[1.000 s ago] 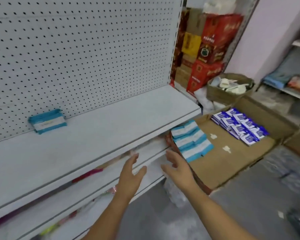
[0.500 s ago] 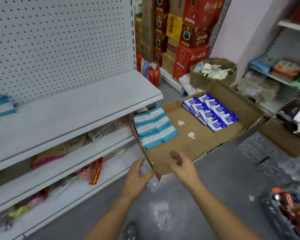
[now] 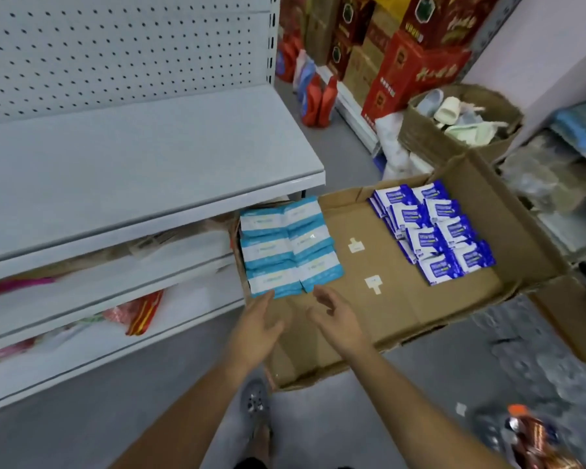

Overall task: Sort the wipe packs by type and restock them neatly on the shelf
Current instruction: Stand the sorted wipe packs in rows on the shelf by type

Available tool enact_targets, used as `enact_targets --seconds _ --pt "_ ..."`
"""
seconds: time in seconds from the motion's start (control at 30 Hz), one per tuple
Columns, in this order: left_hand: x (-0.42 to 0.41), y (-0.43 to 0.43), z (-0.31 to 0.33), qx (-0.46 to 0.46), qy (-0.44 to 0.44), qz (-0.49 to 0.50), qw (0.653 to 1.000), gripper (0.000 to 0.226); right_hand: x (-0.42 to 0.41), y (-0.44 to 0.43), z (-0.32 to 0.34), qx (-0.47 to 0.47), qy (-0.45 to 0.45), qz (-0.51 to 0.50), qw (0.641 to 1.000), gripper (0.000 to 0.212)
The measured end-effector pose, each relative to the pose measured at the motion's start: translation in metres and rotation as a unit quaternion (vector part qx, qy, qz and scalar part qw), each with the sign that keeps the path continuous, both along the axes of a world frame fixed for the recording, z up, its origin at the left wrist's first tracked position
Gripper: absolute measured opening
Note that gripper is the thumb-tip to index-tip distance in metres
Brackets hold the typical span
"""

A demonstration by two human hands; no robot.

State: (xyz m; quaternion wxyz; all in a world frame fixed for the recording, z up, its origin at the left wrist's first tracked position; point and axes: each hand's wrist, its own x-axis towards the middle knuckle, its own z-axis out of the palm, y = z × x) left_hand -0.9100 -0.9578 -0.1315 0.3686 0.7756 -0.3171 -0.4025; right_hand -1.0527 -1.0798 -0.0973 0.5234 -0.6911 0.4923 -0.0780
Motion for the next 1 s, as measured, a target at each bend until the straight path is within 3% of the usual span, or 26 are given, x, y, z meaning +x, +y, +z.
enact_targets --seconds 0.3,0.4,0.5,0.67,0.8,0.9,1.0 --pt "0.038 -0.083 -0.057 0.102 -0.215 -0.078 0.968 0.044 0.024 -0.115 -0.064 -0.096 0.139 0.21 0.963 0.043" --pt "0.042 -0.099 -0.071 0.162 -0.259 -0.077 0.949 0.042 0.036 -0.151 -0.092 -0.108 0.154 0.141 0.972 0.036" --pt "0.037 -0.109 -0.087 0.206 -0.285 -0.049 0.935 0.048 0.04 -0.174 -0.115 -0.071 0.169 0.045 0.982 0.058" --pt "0.017 -0.118 -0.1 0.286 -0.326 -0.001 0.901 0.061 0.038 -0.192 -0.142 -0.057 0.213 0.087 0.971 0.072" --pt "0.011 -0.117 -0.096 0.335 -0.366 0.012 0.868 0.056 0.035 -0.194 -0.145 -0.025 0.179 0.089 0.979 0.056" --pt "0.014 -0.12 -0.082 0.327 -0.344 0.022 0.88 0.048 0.032 -0.197 -0.138 0.041 0.146 0.061 0.987 0.039" --pt "0.018 -0.12 -0.059 0.287 -0.243 0.085 0.923 0.031 0.03 -0.201 -0.127 0.092 0.112 0.05 0.988 0.029"
